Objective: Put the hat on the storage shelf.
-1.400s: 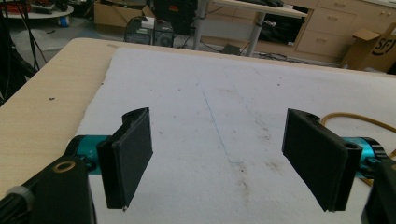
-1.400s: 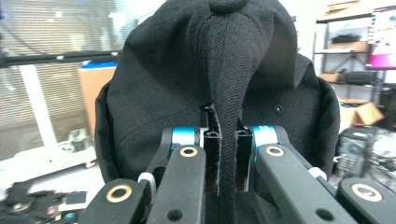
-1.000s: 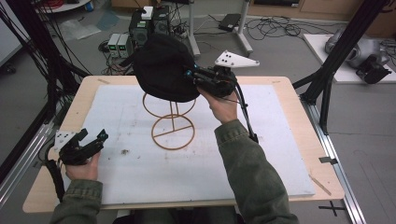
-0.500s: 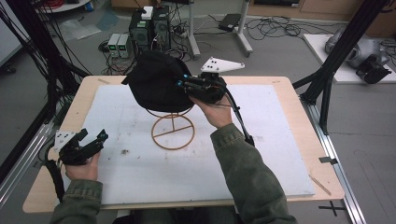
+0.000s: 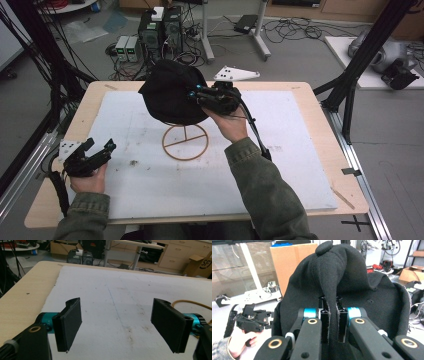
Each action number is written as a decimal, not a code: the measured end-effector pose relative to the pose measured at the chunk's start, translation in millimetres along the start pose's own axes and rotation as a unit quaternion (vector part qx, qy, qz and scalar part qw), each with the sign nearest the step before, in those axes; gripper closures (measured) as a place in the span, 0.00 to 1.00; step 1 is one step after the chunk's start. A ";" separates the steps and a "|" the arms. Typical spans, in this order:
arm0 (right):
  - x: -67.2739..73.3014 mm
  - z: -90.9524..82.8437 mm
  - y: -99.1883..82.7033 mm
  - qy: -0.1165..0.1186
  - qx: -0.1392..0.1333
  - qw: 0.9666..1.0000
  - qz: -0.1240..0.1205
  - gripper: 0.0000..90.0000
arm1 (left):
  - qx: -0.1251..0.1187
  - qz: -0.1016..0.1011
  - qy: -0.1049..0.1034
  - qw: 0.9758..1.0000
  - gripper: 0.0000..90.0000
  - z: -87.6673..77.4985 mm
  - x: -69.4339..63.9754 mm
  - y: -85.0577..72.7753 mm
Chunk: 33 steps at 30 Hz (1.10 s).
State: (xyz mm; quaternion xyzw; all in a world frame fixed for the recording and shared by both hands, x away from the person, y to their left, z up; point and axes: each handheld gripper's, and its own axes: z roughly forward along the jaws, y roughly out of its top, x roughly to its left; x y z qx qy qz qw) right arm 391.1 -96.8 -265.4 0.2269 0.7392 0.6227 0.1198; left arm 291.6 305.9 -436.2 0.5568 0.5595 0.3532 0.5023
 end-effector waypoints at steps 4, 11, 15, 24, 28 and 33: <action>-0.9 0.6 -1.1 -0.009 0.000 1.000 0.017 0.88 | 0.000 0.000 0.000 1.000 0.28 0.1 0.0 -0.1; 1.2 -0.6 -4.3 -0.021 -0.002 0.999 0.033 0.82 | -0.001 -0.002 0.000 1.000 0.28 -0.2 0.1 0.1; 0.8 -2.5 -7.0 -0.023 -0.004 0.999 0.035 0.77 | -0.001 -0.003 0.000 1.000 0.28 -0.1 0.1 0.1; 0.5 -3.4 -9.9 -0.034 -0.005 0.998 0.046 0.60 | -0.001 -0.003 -0.001 1.000 0.28 -0.1 0.0 0.1; -0.5 -4.5 -11.3 -0.027 -0.012 0.998 0.048 0.40 | -0.002 -0.004 -0.001 1.000 0.28 -0.1 0.1 0.1; 3.0 -2.4 -11.9 -0.017 -0.014 0.999 0.034 0.23 | -0.001 -0.003 -0.003 1.000 0.28 -0.4 0.1 0.3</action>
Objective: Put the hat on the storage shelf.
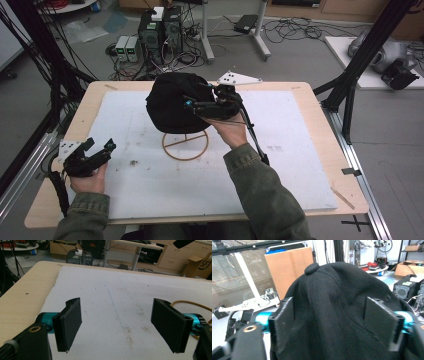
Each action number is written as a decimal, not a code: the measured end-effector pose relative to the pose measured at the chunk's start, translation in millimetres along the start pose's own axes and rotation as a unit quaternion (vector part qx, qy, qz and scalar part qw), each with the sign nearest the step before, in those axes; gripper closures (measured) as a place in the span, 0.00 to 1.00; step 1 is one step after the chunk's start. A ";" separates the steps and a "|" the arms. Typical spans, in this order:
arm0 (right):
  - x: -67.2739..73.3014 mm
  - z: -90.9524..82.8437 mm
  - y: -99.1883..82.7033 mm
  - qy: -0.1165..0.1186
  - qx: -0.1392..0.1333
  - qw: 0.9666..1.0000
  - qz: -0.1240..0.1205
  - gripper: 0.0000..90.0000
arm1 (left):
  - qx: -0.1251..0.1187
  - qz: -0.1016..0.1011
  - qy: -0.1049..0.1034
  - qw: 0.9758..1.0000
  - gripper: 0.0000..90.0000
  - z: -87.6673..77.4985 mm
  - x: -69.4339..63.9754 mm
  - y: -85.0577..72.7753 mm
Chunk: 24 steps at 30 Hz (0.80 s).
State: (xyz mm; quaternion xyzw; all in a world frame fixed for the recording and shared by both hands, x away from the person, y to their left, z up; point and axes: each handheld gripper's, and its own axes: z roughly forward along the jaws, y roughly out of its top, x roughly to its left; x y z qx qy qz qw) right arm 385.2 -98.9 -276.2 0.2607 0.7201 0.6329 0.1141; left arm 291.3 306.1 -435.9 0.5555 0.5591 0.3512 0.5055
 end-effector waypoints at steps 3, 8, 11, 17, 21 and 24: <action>0.4 1.2 -0.5 0.001 0.002 1.000 -0.001 0.20 | -0.001 0.000 0.000 1.000 0.28 0.1 0.1 0.0; 0.9 0.2 -0.4 -0.003 -0.005 1.000 -0.005 0.17 | -0.001 -0.001 0.001 1.000 0.28 -0.1 0.2 0.1; 1.8 -0.8 -0.2 -0.003 -0.007 1.000 -0.008 0.16 | -0.001 -0.001 0.001 1.000 0.28 0.0 0.2 0.1; 3.8 -6.1 1.5 -0.008 -0.017 1.000 -0.012 0.15 | 0.000 -0.001 0.001 1.000 0.28 -0.2 0.2 0.2; 2.5 -8.6 1.7 -0.012 -0.020 1.000 -0.012 0.15 | 0.000 -0.002 0.001 1.000 0.28 -0.3 0.1 0.3; 1.0 -12.7 1.7 -0.018 -0.026 0.999 -0.012 0.14 | -0.001 -0.002 0.001 1.000 0.28 -0.4 0.2 0.3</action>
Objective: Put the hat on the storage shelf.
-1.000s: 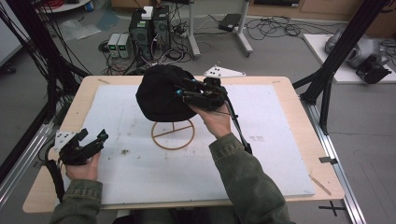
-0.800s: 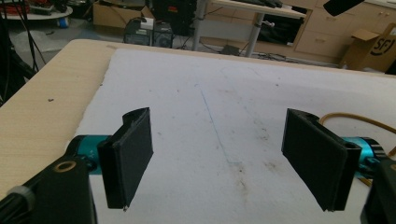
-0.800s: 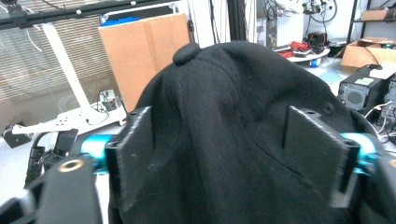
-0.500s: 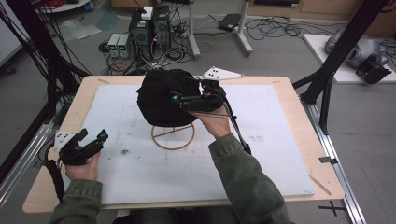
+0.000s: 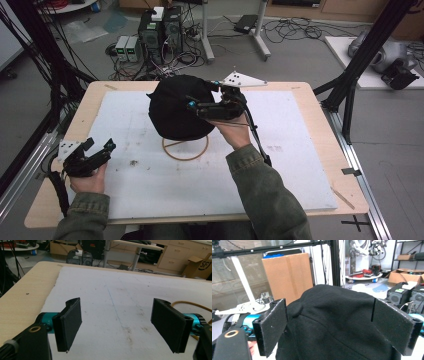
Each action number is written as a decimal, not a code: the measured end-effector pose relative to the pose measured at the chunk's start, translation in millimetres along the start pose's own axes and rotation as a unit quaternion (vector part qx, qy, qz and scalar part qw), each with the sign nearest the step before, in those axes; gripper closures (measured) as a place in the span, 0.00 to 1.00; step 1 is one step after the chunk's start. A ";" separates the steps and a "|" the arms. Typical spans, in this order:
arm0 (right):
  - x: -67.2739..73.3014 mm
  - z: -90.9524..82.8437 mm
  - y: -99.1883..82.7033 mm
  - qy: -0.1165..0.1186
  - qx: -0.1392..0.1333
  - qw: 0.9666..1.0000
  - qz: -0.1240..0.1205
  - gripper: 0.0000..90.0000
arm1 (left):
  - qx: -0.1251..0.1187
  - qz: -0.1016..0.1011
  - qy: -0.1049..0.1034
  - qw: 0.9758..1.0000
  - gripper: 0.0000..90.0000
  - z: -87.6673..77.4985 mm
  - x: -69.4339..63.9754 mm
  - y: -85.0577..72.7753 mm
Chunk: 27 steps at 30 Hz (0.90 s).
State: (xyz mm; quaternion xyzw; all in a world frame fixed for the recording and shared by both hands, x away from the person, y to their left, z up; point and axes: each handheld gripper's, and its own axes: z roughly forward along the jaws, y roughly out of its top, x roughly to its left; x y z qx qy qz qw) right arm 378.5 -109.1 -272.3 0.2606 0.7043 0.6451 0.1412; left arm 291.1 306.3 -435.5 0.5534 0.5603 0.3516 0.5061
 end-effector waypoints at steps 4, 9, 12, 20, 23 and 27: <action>-3.3 -6.0 0.1 -0.013 -0.005 1.000 -0.002 0.13 | 0.001 0.000 0.000 1.000 0.27 0.1 0.0 -0.1; -10.3 -16.6 -2.7 -0.033 -0.007 0.999 -0.005 0.13 | -0.002 0.001 0.001 1.000 0.28 -0.4 -0.1 0.2; -14.6 -23.6 -5.5 -0.044 -0.011 0.999 -0.003 0.13 | -0.003 0.002 0.002 1.000 0.27 -0.5 -0.4 0.2; -22.0 -48.9 -13.9 -0.079 -0.016 0.997 0.005 0.13 | -0.004 0.003 0.002 1.000 0.27 -1.2 -0.1 0.5; -26.1 -60.8 -19.7 -0.094 -0.016 0.995 0.008 0.13 | -0.004 0.004 0.002 1.000 0.27 -1.2 -0.3 0.5; -32.3 -75.8 -25.8 -0.115 -0.017 0.993 0.014 0.13 | -0.004 0.004 0.001 1.000 0.27 -1.3 -0.6 0.6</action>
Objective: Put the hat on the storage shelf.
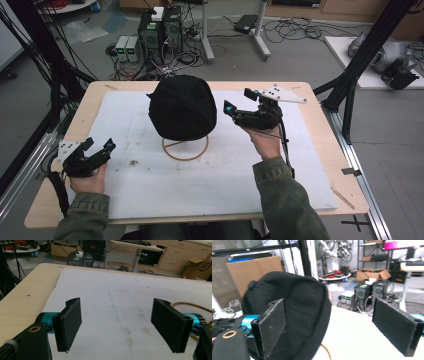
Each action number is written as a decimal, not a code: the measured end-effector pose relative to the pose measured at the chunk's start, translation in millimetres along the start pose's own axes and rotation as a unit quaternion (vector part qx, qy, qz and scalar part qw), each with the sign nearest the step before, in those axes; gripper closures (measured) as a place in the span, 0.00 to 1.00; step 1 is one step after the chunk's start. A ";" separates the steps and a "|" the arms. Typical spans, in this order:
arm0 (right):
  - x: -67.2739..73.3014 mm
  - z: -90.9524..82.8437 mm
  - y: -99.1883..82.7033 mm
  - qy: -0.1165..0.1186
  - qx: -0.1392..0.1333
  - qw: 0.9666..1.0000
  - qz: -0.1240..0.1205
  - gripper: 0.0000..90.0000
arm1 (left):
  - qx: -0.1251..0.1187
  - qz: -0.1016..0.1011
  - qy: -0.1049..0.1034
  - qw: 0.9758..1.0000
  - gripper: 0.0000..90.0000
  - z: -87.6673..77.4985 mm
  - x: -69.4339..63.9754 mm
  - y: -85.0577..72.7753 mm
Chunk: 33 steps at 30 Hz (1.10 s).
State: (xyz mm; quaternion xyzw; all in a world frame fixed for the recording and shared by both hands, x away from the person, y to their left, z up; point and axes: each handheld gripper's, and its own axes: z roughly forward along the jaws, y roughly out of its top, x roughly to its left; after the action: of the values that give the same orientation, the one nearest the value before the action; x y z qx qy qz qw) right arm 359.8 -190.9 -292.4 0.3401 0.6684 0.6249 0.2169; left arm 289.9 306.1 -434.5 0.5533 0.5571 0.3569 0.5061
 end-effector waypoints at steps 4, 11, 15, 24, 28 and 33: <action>-6.5 -10.6 -5.4 -0.019 -0.005 1.000 0.008 0.13 | 0.000 0.000 0.001 1.000 0.27 0.1 0.1 -0.1; -13.5 -25.9 -22.6 -0.055 -0.007 0.998 0.000 0.13 | -0.002 -0.003 0.001 1.000 0.27 0.0 -0.1 -0.1; -16.8 -33.0 -32.9 -0.080 -0.014 0.997 -0.017 0.12 | -0.003 -0.002 0.001 1.000 0.28 -0.1 -0.1 -0.2; -23.1 -47.9 -59.5 -0.117 -0.023 0.992 -0.036 0.12 | -0.003 -0.002 0.000 1.000 0.28 -0.6 -0.8 -0.1; -27.8 -53.2 -73.4 -0.144 -0.022 0.989 -0.035 0.12 | -0.004 -0.002 0.000 1.000 0.28 -0.3 -0.8 -0.1; -33.5 -60.0 -88.4 -0.168 -0.014 0.985 -0.029 0.12 | -0.004 -0.003 0.002 1.000 0.28 -0.5 0.2 0.0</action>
State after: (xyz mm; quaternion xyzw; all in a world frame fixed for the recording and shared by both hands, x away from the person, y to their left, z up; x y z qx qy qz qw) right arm 323.2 -255.4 -376.3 0.4176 0.6232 0.5620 0.3484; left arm 289.5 306.3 -434.4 0.5493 0.5582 0.3584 0.5081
